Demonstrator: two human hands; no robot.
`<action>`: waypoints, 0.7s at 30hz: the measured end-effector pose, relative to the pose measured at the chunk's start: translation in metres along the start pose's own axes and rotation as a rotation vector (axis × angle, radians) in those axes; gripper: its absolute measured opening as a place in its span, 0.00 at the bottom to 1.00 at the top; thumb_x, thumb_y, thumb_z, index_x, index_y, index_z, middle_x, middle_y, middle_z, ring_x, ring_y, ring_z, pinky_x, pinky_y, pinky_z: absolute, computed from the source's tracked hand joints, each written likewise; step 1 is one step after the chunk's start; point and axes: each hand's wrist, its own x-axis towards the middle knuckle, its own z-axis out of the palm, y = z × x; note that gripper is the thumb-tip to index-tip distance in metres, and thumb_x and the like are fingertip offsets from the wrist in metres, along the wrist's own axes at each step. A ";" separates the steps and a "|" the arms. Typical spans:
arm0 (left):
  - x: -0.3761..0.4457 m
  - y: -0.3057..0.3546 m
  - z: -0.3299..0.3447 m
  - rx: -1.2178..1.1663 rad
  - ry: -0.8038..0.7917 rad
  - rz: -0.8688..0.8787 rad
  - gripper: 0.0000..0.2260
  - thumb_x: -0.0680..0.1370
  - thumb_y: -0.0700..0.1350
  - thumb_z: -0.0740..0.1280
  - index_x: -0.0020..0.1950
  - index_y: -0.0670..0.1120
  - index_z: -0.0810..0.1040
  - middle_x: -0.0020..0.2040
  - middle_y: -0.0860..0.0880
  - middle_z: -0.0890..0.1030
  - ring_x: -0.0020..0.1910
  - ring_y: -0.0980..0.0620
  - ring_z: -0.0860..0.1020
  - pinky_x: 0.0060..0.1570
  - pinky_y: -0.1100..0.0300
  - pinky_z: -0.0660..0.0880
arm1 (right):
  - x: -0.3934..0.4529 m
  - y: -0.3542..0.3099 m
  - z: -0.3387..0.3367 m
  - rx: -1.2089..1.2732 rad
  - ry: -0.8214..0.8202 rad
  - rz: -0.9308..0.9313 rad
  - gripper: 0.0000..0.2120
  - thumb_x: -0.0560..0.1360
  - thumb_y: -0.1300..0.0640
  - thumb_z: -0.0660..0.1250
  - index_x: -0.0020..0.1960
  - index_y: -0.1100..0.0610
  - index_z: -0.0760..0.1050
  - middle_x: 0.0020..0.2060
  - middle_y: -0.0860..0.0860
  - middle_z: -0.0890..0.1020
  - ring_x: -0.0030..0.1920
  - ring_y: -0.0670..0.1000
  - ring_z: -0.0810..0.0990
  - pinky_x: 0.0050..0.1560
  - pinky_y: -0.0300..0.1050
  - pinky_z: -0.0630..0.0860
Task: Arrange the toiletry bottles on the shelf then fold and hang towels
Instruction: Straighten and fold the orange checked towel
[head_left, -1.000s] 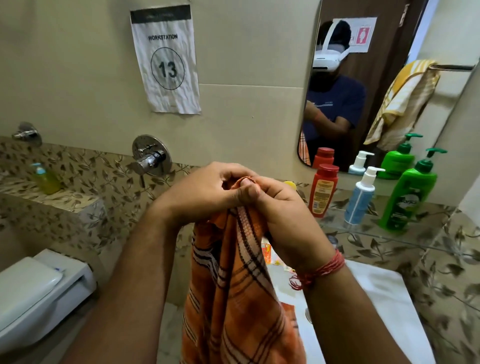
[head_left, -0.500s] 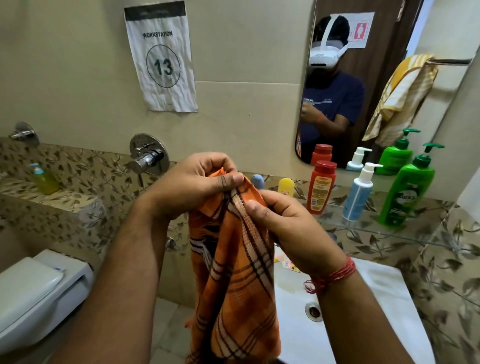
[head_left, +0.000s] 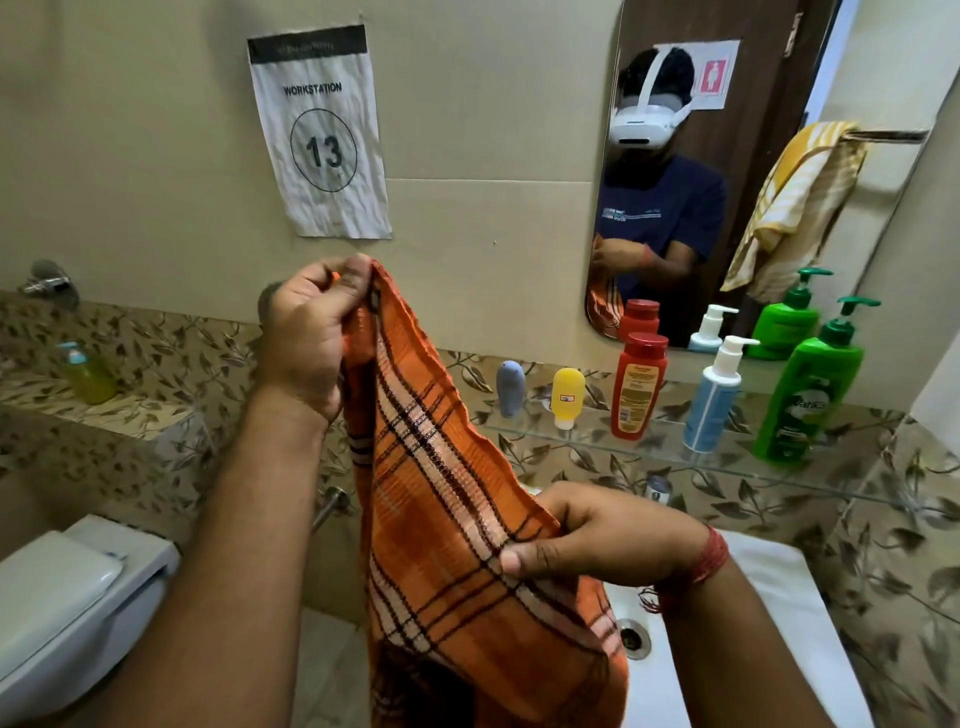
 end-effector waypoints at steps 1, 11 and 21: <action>-0.002 0.000 0.005 0.059 -0.053 0.000 0.04 0.80 0.44 0.69 0.46 0.47 0.80 0.34 0.52 0.82 0.31 0.55 0.81 0.35 0.60 0.81 | 0.001 -0.003 0.001 0.045 0.057 -0.040 0.11 0.78 0.50 0.67 0.48 0.57 0.82 0.44 0.58 0.85 0.45 0.58 0.84 0.49 0.49 0.81; -0.038 -0.017 0.036 0.490 -0.789 0.063 0.33 0.71 0.69 0.68 0.70 0.52 0.76 0.61 0.52 0.82 0.54 0.57 0.82 0.49 0.63 0.77 | 0.006 -0.049 -0.010 -0.545 0.383 -0.112 0.15 0.79 0.43 0.66 0.34 0.46 0.74 0.28 0.43 0.77 0.28 0.42 0.75 0.29 0.37 0.70; -0.045 -0.038 0.037 0.493 -1.081 -0.218 0.20 0.74 0.59 0.73 0.56 0.45 0.81 0.48 0.48 0.83 0.49 0.51 0.83 0.47 0.58 0.78 | -0.017 -0.054 -0.027 -0.734 0.390 -0.102 0.07 0.74 0.45 0.71 0.44 0.49 0.81 0.35 0.46 0.80 0.38 0.43 0.79 0.35 0.36 0.75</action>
